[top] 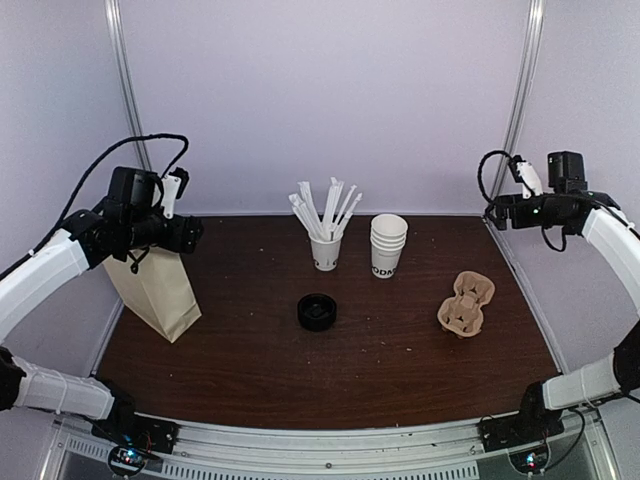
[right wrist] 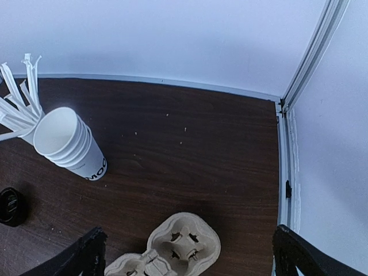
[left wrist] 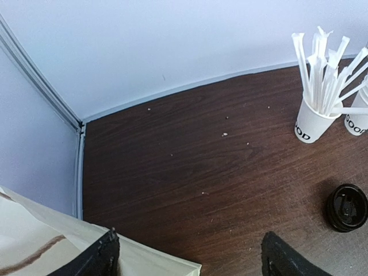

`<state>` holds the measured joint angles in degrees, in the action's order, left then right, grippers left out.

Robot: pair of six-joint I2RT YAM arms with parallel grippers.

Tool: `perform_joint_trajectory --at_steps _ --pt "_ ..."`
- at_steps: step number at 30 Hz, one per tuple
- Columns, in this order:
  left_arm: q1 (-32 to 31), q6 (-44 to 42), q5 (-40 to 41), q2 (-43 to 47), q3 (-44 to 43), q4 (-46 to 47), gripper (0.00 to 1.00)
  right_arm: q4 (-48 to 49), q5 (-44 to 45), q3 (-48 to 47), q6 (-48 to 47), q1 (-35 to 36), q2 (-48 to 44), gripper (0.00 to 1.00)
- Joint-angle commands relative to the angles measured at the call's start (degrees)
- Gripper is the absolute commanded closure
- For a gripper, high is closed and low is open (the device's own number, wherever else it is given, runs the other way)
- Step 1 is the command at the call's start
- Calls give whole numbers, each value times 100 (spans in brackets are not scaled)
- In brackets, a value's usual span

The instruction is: Pack the takeout coffee

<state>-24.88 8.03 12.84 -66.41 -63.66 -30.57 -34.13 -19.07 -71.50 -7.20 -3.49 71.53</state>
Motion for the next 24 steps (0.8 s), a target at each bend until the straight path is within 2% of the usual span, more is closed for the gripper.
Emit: perform_joint_trajectory --at_steps 1,6,11,17,19,23,24 --pt "-148 -360 -557 170 299 750 18 367 100 491 -98 110 -309 0" --pt "-640 -1109 -156 141 -94 1023 23 257 -471 680 -490 188 -273 0" --pt "-1135 -1750 -51 41 -626 1220 25 -58 -1013 401 -878 391 -42 0" --pt "-1676 -1908 -695 -360 -1340 1000 26 -271 -920 -68 -1444 882 227 1" --pt "-1841 -1873 -1086 -593 -1455 919 26 -434 -846 -330 -1728 1113 424 6" --pt "-2140 -1639 -1485 -1079 -1374 935 31 -749 -685 -906 -2288 1626 985 29" --pt "-2180 -1468 -1531 -1221 -1351 922 36 -840 -643 -1099 -2384 1736 1194 35"
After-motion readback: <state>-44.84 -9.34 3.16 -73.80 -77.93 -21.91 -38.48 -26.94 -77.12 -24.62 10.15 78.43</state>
